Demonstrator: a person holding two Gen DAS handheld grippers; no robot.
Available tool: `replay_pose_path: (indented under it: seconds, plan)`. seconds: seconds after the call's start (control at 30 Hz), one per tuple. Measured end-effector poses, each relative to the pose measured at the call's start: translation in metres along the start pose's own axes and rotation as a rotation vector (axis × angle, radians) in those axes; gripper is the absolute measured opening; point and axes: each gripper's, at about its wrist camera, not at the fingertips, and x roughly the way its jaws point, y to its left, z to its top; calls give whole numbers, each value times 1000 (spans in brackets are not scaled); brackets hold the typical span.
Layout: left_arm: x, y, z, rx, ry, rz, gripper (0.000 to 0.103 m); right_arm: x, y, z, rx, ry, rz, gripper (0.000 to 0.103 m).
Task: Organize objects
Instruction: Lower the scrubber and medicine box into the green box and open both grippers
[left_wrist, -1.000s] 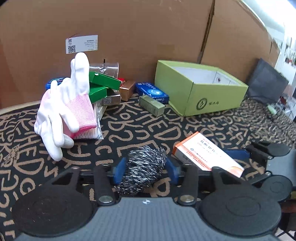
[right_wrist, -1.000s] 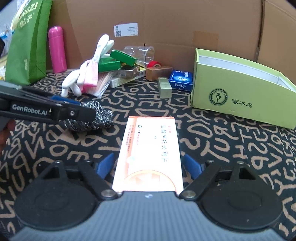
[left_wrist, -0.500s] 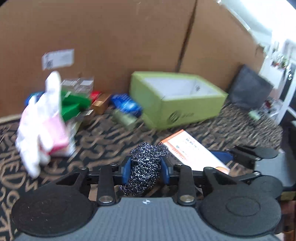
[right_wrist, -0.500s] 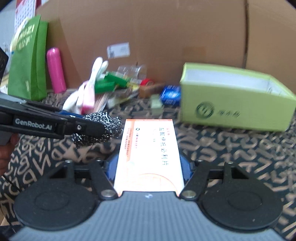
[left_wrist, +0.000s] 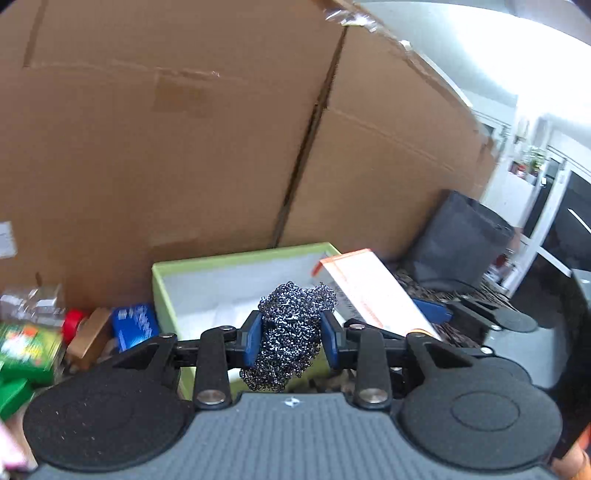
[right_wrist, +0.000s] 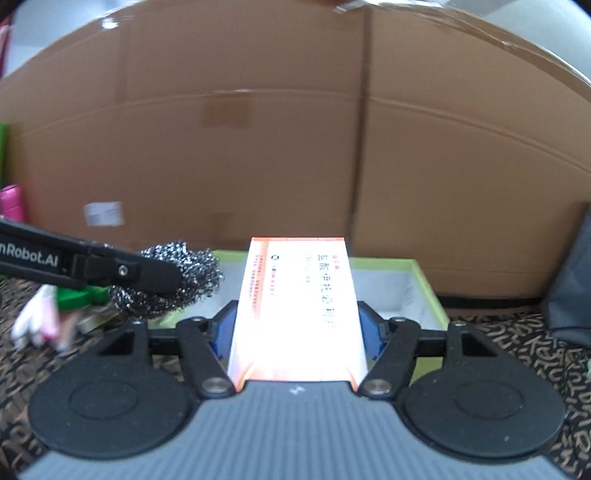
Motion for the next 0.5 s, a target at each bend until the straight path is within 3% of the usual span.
replay_pose_path:
  seconds: [0.23, 0.5]
  plan:
    - [78, -1, 18, -6, 61, 23, 35, 71, -43, 11, 15, 39, -99, 65]
    - [132, 13, 6, -22, 140, 62, 35, 120, -67, -5, 2, 111, -91, 65]
